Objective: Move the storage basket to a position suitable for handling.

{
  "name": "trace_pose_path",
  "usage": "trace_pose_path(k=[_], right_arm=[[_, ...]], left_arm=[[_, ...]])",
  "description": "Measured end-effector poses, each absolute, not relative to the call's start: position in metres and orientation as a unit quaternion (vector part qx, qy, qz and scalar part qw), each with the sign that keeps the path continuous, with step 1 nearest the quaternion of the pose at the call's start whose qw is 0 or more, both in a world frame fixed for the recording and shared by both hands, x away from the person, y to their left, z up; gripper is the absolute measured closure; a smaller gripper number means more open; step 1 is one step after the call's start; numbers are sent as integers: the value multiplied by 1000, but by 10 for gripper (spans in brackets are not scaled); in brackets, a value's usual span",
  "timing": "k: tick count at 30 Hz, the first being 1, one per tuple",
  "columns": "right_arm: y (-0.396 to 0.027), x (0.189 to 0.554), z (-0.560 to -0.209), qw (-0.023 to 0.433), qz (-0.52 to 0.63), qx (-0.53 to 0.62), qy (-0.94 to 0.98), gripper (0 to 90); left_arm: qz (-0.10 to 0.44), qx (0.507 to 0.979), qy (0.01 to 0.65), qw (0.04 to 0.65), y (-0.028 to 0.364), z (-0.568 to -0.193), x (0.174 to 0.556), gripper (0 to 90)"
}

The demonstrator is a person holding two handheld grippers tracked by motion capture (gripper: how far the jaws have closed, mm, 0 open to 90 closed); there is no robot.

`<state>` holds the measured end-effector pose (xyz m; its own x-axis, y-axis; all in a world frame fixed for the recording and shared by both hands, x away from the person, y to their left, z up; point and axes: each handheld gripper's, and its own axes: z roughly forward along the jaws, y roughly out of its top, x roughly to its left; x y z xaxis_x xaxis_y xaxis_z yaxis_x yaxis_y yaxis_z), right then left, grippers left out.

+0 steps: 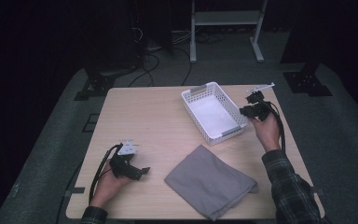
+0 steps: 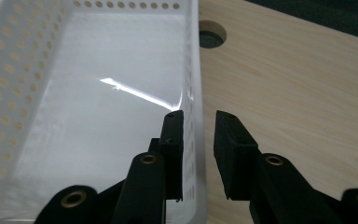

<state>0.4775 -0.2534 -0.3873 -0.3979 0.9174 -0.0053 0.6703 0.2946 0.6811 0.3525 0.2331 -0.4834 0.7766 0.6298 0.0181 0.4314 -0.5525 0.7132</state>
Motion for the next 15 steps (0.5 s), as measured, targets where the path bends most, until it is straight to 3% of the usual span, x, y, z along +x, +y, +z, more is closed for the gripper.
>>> trace_pose_path(k=[15], right_arm=[[-198,466,-368,171,347,449,806,690]], left_arm=[[138,871,304,361,233,-483,353,0]])
